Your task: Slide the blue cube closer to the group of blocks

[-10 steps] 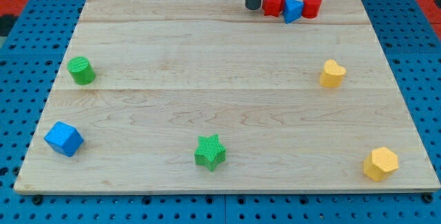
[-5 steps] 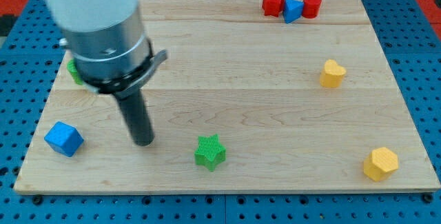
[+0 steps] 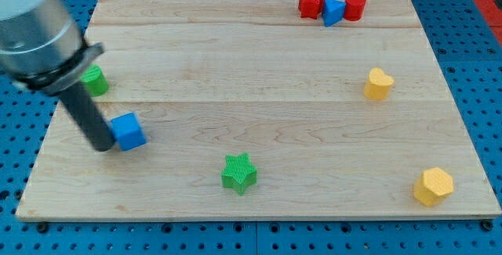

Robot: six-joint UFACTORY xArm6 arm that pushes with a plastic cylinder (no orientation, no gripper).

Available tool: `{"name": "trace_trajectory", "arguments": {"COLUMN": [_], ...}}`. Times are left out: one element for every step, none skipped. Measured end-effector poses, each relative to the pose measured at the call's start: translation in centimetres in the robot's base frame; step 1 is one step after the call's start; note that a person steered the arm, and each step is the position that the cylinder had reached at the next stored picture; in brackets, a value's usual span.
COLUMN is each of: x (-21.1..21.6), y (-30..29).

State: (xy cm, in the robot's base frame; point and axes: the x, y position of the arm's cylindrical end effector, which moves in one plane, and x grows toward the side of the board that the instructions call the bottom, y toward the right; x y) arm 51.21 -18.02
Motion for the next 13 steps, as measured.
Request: {"name": "trace_trajectory", "arguments": {"x": [-0.8,-4.4,-6.7,-10.3,-13.3,-13.8,-13.7,-14.1,-15.5,-17.8,-18.9,-18.9,-18.1], "y": [6.0,7.8,11.9,14.8,13.2,9.4,8.4,3.2,0.2,5.9,13.3,19.7,23.9]}}
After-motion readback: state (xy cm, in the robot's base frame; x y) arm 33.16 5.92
